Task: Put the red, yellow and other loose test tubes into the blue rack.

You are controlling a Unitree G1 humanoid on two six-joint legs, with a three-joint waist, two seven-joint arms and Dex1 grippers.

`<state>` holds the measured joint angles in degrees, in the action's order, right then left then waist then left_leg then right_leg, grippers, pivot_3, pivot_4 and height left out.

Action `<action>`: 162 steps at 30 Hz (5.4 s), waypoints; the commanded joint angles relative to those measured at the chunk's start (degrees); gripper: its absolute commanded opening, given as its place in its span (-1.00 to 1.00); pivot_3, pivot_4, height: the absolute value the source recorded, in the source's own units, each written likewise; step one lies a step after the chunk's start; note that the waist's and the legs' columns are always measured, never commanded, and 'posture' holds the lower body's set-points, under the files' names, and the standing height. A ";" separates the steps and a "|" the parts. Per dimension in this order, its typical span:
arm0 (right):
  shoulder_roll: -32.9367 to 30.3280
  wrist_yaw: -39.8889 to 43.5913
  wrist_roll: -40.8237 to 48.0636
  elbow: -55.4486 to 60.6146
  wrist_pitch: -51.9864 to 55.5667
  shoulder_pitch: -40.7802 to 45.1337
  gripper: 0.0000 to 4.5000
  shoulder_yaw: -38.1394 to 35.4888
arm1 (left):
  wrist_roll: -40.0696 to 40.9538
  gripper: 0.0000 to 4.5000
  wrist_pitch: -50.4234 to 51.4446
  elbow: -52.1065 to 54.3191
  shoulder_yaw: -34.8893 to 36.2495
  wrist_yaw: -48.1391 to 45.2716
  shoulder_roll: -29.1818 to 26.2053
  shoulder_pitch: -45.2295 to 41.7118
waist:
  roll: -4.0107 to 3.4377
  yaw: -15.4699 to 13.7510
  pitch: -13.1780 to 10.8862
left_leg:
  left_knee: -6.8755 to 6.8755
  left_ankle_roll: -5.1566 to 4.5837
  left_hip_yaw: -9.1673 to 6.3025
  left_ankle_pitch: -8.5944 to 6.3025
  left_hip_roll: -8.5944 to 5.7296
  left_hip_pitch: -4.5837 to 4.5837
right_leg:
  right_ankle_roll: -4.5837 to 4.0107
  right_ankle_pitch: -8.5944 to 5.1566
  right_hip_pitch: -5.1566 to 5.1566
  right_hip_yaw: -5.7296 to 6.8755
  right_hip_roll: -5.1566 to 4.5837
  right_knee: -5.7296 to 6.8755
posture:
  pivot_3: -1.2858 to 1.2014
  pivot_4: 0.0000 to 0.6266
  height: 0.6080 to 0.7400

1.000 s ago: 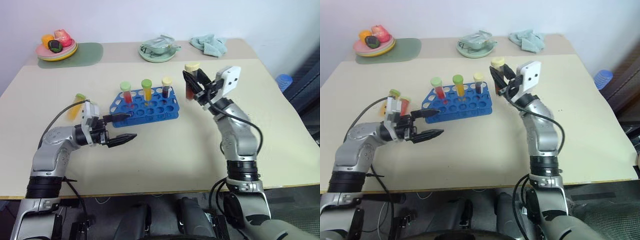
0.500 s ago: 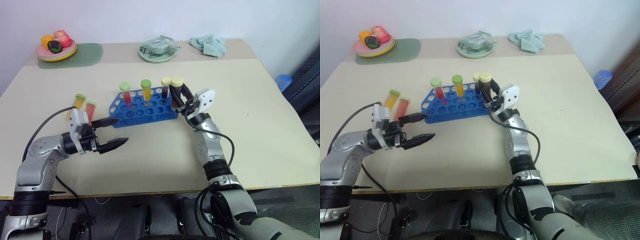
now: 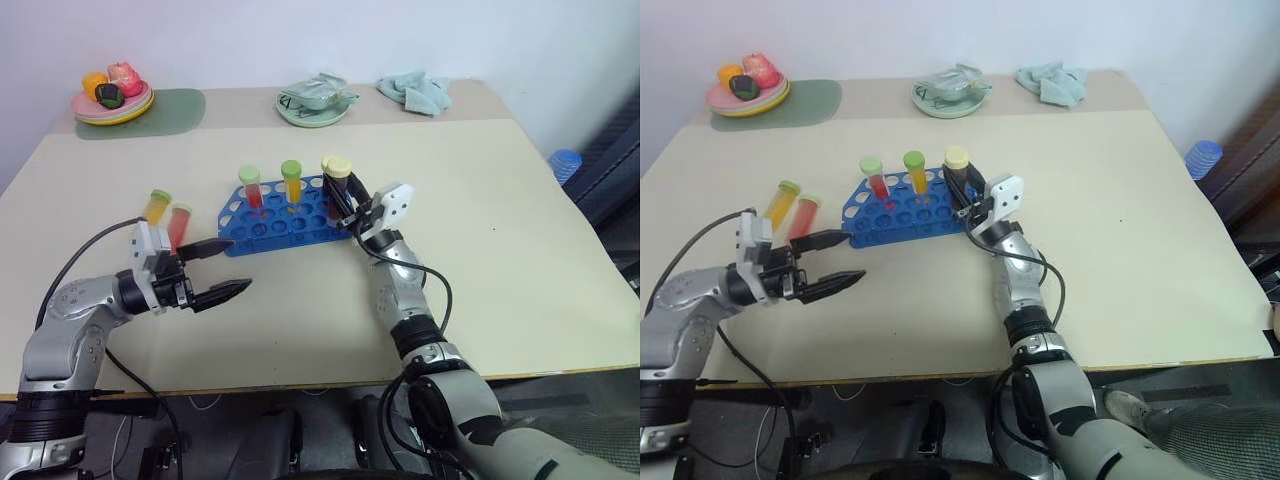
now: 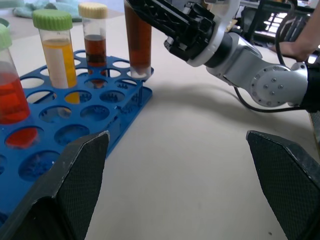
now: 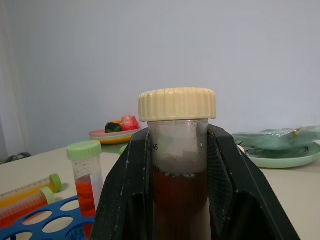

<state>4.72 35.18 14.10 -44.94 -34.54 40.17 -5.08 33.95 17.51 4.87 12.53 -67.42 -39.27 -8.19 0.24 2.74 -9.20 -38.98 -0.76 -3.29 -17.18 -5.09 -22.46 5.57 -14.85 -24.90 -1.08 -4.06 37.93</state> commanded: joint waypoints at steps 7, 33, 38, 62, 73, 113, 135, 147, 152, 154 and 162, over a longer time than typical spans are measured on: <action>0.55 -0.33 1.91 -6.67 -3.22 3.42 -0.65 -3.00 | 2.07 1.00 0.95 3.23 2.39 0.46 -2.38 0.95 | -0.01 0.00 0.00 | 0.00 0.00 0.00 0.00 0.00 0.03 | 0.00 0.00 0.04 0.00 0.00 -0.01 | 0.03 -0.52 1.00; -10.55 -1.10 -3.43 18.00 8.55 -5.22 0.97 3.03 | 8.13 1.00 9.37 12.15 10.26 24.08 3.78 -0.38 | -0.01 -0.31 -0.01 | 0.01 0.00 -0.02 -0.01 0.00 0.03 | -0.01 0.00 0.06 -0.01 -0.01 -0.04 | 0.03 -0.52 1.00; -22.96 5.55 2.23 40.23 28.52 -12.97 0.97 3.86 | 3.24 1.00 11.60 15.05 11.49 37.60 4.64 -1.24 | -0.02 -0.71 -0.02 | 0.02 -0.04 -0.03 -0.03 0.01 0.02 | 0.00 0.00 0.16 -0.01 -0.01 -0.24 | 0.03 -0.52 1.00; -45.37 26.45 21.54 56.07 76.17 5.49 0.97 8.45 | -7.35 1.00 54.45 -20.71 -1.57 55.62 -2.90 -37.48 | 0.24 -2.32 -0.14 | 0.08 -0.19 -0.07 -0.13 -0.01 -0.22 | 0.03 0.01 0.15 0.07 -0.06 -0.69 | 0.03 -0.52 1.00; -45.51 26.91 18.78 56.27 73.23 2.41 0.97 8.10 | -14.82 1.00 50.02 -39.84 -5.24 53.37 2.66 -50.49 | 0.30 -2.18 -0.10 | -0.18 -0.17 -0.09 -0.10 -0.05 -0.85 | 0.09 0.05 -0.43 0.14 -0.08 -0.55 | 0.03 -0.52 1.00; -44.15 23.14 19.86 59.22 78.82 5.79 1.00 7.97 | -29.19 0.76 46.94 -75.14 -7.92 51.84 7.22 -73.27 | 0.35 -2.02 -0.12 | -0.22 -0.15 -0.07 -0.08 -0.10 -0.95 | 0.09 0.05 -0.60 0.14 -0.10 -0.33 | 0.03 -0.52 1.00; -44.54 22.67 19.93 60.03 78.79 4.08 1.00 7.56 | -33.60 -0.73 47.83 -62.09 -15.52 39.79 4.53 -67.68 | 0.35 -1.81 -0.12 | -0.26 -0.15 -0.03 -0.08 -0.12 -0.95 | 0.09 0.05 -0.70 0.11 -0.12 0.04 | 0.03 -0.52 1.00; -43.86 21.60 20.73 61.29 80.16 4.67 1.00 7.63 | -26.13 -0.73 32.12 -0.07 -1.27 40.72 3.89 -35.31 | 0.37 -2.24 -0.11 | -0.33 -0.14 -0.02 -0.08 -0.11 -1.01 | 0.09 0.05 -0.75 0.03 -0.16 0.01 | 0.03 -0.52 1.00; -44.13 22.37 20.58 59.94 79.80 6.04 1.00 7.85 | -24.16 -0.73 16.19 12.35 3.55 41.27 7.68 -23.99 | 0.37 -1.90 -0.11 | -0.33 -0.12 0.00 -0.06 -0.09 -1.00 | 0.08 0.05 -0.74 0.07 -0.15 -0.13 | 0.03 -0.52 1.00; -44.33 22.81 20.40 59.25 79.53 6.38 1.00 7.87 | -24.05 -0.73 9.59 13.21 4.12 42.08 8.98 -21.66 | 0.35 -1.91 -0.10 | -0.32 -0.09 0.01 -0.04 -0.09 -0.98 | 0.08 0.05 -0.74 0.06 -0.15 -0.12 | 0.03 -0.52 1.00; -44.71 23.02 20.06 58.62 78.86 5.98 1.00 7.14 | -17.80 -0.73 -2.21 10.91 4.48 40.10 13.71 -18.32 | 0.36 -2.20 -0.10 | -0.34 -0.12 -0.01 -0.06 -0.10 -0.95 | 0.08 0.05 -0.63 0.10 -0.17 -0.18 | 0.03 -0.52 1.00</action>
<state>-39.33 58.26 33.92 12.59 45.28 45.13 3.93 14.25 17.24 14.66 15.59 -26.70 -25.49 -26.68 0.61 0.54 -9.29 -39.32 -0.87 -3.30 -17.23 -5.19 -23.41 5.65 -14.80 -25.53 -0.97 -4.22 37.75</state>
